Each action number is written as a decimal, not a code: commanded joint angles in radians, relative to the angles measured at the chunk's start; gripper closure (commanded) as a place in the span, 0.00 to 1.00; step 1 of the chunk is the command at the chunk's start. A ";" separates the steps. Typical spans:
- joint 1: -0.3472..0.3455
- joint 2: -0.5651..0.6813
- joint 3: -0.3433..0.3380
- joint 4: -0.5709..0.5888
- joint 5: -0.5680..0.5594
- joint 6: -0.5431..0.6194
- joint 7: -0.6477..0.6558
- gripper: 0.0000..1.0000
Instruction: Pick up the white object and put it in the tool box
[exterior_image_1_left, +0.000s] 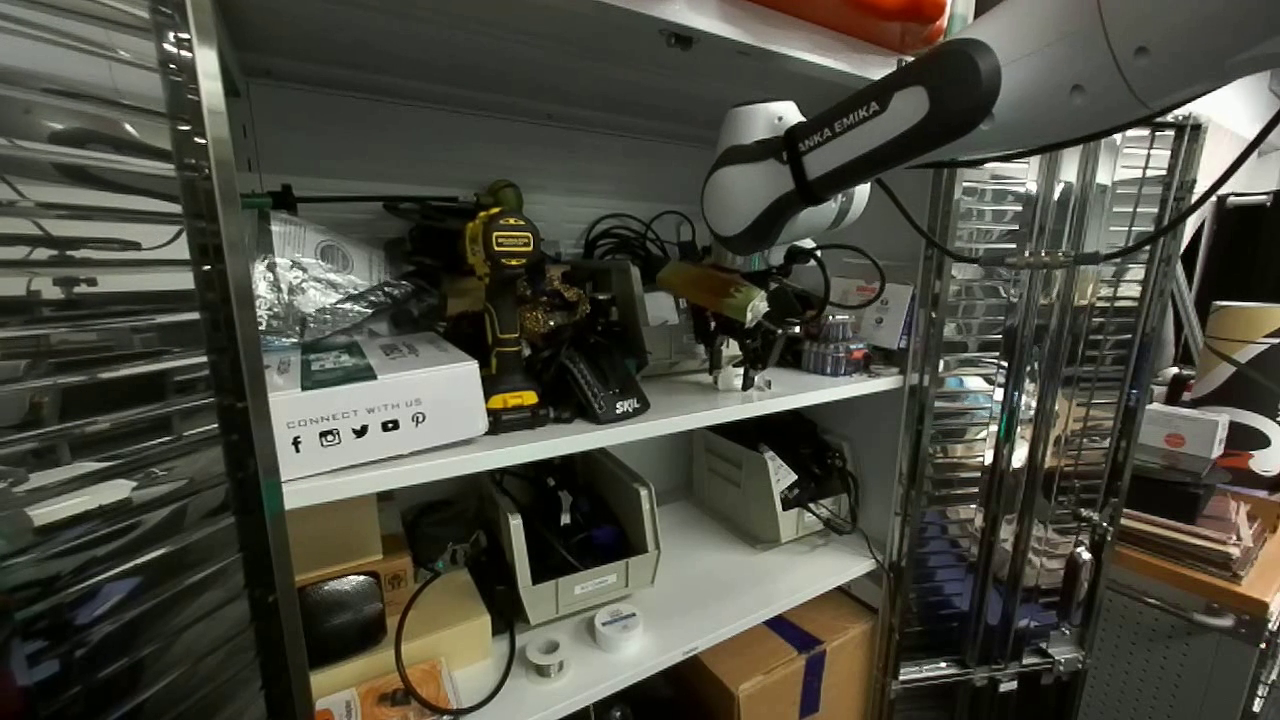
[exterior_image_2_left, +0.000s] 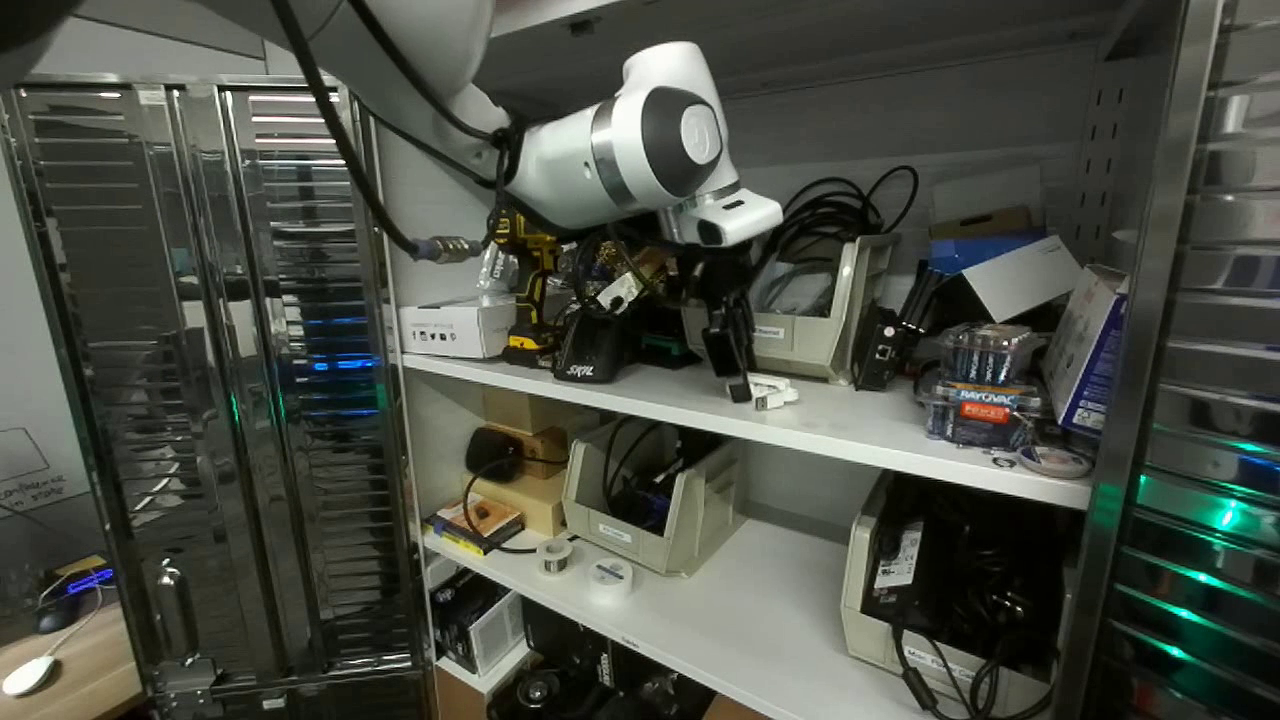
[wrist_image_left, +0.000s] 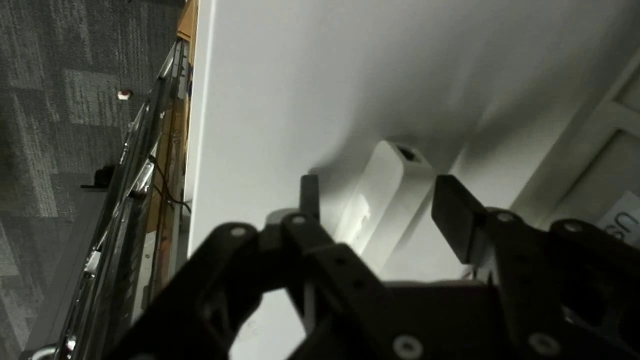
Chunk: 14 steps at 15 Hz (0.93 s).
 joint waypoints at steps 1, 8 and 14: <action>0.011 0.038 -0.009 0.051 0.028 -0.049 -0.051 0.66; 0.020 0.004 -0.011 0.029 0.014 -0.064 -0.076 0.90; 0.057 -0.111 -0.014 -0.105 -0.054 0.000 -0.097 0.90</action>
